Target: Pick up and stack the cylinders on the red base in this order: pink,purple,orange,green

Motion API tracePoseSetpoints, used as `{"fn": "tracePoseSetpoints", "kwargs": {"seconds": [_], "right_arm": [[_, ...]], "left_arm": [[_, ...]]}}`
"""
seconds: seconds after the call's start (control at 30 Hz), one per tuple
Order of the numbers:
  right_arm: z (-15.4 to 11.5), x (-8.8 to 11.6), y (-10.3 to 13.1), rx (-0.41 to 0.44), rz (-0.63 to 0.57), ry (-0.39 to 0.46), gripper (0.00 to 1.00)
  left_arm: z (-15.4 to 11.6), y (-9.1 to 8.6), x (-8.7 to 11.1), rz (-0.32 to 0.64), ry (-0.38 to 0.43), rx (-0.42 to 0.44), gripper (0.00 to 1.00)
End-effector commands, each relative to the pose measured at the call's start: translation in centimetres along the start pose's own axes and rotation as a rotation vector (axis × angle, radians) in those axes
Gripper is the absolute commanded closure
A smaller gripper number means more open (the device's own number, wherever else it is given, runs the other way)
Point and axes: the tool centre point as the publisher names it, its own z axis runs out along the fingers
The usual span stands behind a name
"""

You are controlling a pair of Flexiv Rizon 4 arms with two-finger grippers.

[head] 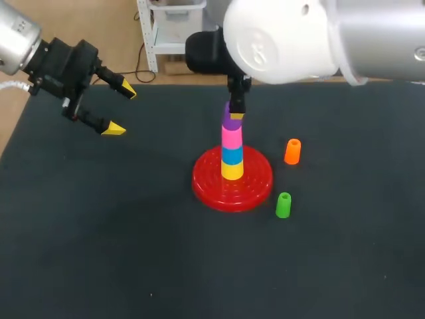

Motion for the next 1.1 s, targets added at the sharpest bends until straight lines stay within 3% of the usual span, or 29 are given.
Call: {"fn": "tracePoseSetpoints", "kwargs": {"seconds": [0.03, 0.47, 1.1], "right_arm": [[0.1, -0.5, -0.4, -0.014, -0.016, 0.013, 1.0], [-0.1, -1.2, -0.6, -0.039, -0.084, 0.056, 1.0], [0.9, -0.4, 0.0, -0.06, -0.05, 0.031, 1.0]], "left_arm": [[0.0, 0.1, 0.1, 0.001, 0.001, 0.001, 0.0], [0.0, 0.1, 0.1, 0.001, 0.001, 0.001, 0.0], [0.0, 0.1, 0.1, 0.001, 0.001, 0.001, 0.0]]}}
